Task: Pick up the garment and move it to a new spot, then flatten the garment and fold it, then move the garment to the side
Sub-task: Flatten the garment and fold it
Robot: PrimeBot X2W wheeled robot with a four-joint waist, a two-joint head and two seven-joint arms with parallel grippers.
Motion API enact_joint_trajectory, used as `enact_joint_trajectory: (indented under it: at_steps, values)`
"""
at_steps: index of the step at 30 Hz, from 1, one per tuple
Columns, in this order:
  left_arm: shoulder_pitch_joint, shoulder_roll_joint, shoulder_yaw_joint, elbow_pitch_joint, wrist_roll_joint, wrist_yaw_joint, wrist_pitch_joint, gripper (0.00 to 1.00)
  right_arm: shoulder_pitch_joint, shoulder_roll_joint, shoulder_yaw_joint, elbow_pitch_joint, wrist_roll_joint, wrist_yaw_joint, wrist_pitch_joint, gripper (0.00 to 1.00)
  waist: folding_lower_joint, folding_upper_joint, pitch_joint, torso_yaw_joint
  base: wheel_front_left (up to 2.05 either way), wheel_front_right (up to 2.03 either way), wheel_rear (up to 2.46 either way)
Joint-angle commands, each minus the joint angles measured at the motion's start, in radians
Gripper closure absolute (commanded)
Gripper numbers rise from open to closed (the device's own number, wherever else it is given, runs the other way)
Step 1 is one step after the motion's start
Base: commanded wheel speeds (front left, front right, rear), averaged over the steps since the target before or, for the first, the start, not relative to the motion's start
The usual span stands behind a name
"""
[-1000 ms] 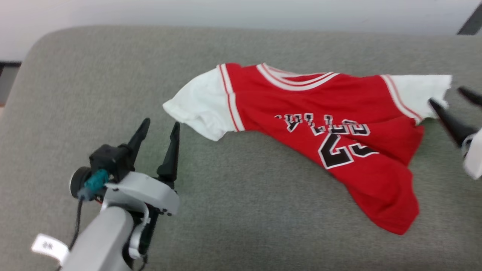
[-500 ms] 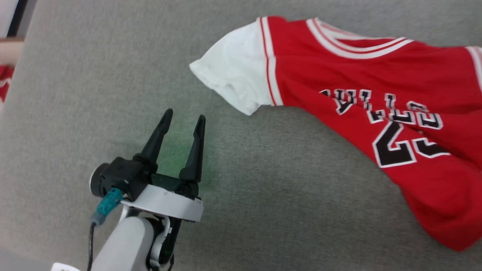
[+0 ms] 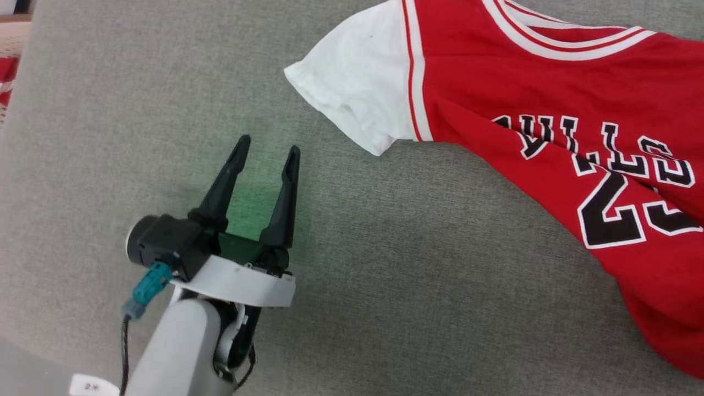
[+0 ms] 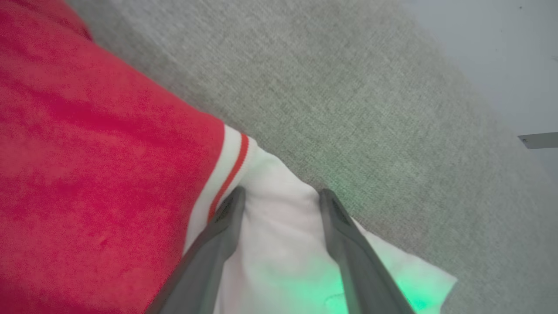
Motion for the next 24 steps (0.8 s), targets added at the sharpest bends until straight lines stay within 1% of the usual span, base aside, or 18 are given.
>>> enact_joint_trajectory:
  at_steps: [1, 3, 5, 7, 8, 10, 12, 14, 17, 18, 20, 22, 24]
  values:
    - [-0.022, 0.007, 0.002, 0.004, 0.011, -0.015, -0.001, 0.00, 0.042, 0.027, 0.070, 0.028, 0.016, -0.001, 0.000, 1.00, 0.0000, 0.0000, 0.000, -0.010, 0.00, 0.00, 0.00]
    - [-0.049, 0.028, -0.014, 0.017, 0.016, -0.029, -0.001, 0.00, 0.019, 0.030, 0.090, 0.038, 0.033, -0.001, -0.025, 1.00, 0.0000, 0.0000, -0.003, -0.018, 0.00, 0.00, 0.00]
    - [-0.109, 0.063, -0.039, 0.021, 0.026, -0.038, 0.011, 0.00, -0.007, 0.034, 0.106, 0.043, 0.048, -0.001, -0.038, 1.00, 0.0000, 0.0000, 0.000, -0.029, 0.00, 0.00, 0.00]
    - [-0.188, 0.103, -0.085, 0.027, 0.018, -0.045, 0.070, 0.00, -0.033, 0.042, 0.120, 0.042, 0.058, -0.001, -0.046, 1.00, 0.0000, 0.0000, 0.007, -0.041, 0.00, 0.00, 0.00]
    - [-0.235, 0.123, -0.108, 0.030, 0.002, -0.048, 0.107, 0.00, -0.045, 0.046, 0.126, 0.041, 0.064, -0.001, -0.049, 1.00, 0.0000, 0.0000, 0.011, -0.048, 0.00, 0.00, 0.00]
    - [-0.342, 0.187, -0.188, 0.052, -0.045, -0.048, 0.212, 0.00, -0.064, 0.058, 0.136, 0.036, 0.070, -0.001, -0.054, 1.00, 0.0000, 0.0000, 0.018, -0.064, 0.00, 0.00, 0.00]
    - [-0.468, 0.240, -0.278, 0.075, -0.131, -0.048, 0.318, 0.00, -0.088, 0.072, 0.142, 0.032, 0.074, -0.001, -0.063, 1.00, 0.0000, 0.0000, 0.031, -0.081, 0.00, 0.00, 0.00]
    - [-0.572, 0.288, -0.367, 0.130, -0.226, -0.048, 0.448, 0.00, -0.104, 0.083, 0.147, 0.029, 0.075, -0.001, -0.068, 1.00, 0.0000, 0.0000, 0.042, -0.095, 0.00, 0.00, 0.00]
    - [-0.726, 0.322, -0.462, 0.215, -0.360, -0.047, 0.591, 0.00, -0.119, 0.103, 0.154, 0.020, 0.083, -0.001, -0.074, 1.00, 0.0000, 0.0000, 0.061, -0.117, 0.00, 0.00, 0.00]
    - [-0.764, 0.331, -0.503, 0.241, -0.395, -0.048, 0.635, 0.00, -0.123, 0.109, 0.156, 0.017, 0.089, -0.001, -0.074, 1.00, 0.0000, 0.0000, 0.068, -0.124, 0.00, 0.00, 0.00]
    - [-0.852, 0.354, -0.553, 0.308, -0.439, -0.047, 0.695, 0.00, -0.136, 0.122, 0.159, 0.013, 0.089, -0.001, -0.074, 1.00, 0.0000, 0.0000, 0.083, -0.137, 0.00, 0.00, 0.00]
    - [-0.904, 0.348, -0.614, 0.367, -0.495, -0.047, 0.757, 0.00, -0.146, 0.131, 0.161, 0.011, 0.085, -0.001, -0.074, 1.00, 0.0000, 0.0000, 0.096, -0.148, 0.00, 0.00, 0.00]
    - [-0.957, 0.343, -0.651, 0.420, -0.547, -0.048, 0.797, 0.00, -0.152, 0.139, 0.163, 0.009, 0.082, -0.001, -0.072, 1.00, 0.0000, 0.0000, 0.108, -0.156, 0.00, 0.00, 0.00]
